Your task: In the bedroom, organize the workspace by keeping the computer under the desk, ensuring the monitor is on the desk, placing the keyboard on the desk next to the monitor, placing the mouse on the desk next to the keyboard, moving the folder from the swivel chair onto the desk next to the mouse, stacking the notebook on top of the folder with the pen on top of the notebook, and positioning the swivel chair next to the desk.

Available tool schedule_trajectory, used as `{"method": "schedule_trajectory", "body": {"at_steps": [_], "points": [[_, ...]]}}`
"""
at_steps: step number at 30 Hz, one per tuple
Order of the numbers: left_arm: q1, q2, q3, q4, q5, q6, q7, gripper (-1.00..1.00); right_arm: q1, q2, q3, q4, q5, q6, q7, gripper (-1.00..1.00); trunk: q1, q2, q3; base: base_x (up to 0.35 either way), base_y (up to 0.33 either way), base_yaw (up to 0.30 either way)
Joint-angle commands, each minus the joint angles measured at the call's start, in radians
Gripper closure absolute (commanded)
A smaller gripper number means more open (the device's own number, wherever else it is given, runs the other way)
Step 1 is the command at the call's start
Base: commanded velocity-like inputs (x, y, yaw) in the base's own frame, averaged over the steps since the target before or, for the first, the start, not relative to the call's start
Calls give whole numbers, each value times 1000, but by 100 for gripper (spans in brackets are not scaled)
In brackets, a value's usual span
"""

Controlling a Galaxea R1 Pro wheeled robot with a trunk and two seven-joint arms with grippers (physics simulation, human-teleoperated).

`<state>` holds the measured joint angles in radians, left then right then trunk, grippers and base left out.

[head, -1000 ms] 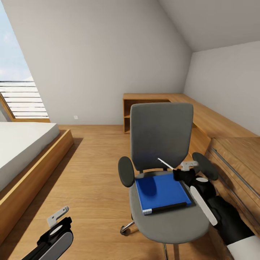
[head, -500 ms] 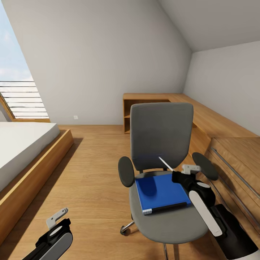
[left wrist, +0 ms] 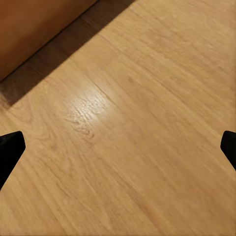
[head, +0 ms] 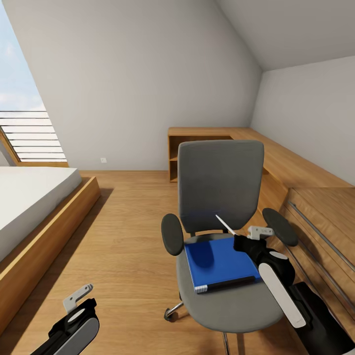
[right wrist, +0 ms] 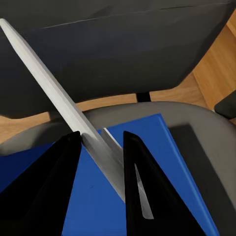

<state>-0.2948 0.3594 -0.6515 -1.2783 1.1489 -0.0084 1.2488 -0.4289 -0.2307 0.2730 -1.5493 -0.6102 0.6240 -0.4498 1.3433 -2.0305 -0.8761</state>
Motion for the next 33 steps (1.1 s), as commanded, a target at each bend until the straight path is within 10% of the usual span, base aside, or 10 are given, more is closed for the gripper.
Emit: {"method": "schedule_trajectory", "body": {"at_steps": [1, 33], "points": [[-1, 1, -3, -1, 4, -1, 4, -100, -1, -1, 3, -2, -9, 1, -10, 100, 0, 0, -1, 0, 0, 0], [-1, 1, -5, -2, 5, -1, 3, -100, 0, 1, 2, -3, -9, -2, -9, 100, 0, 0, -1, -60, 64, 0]]}}
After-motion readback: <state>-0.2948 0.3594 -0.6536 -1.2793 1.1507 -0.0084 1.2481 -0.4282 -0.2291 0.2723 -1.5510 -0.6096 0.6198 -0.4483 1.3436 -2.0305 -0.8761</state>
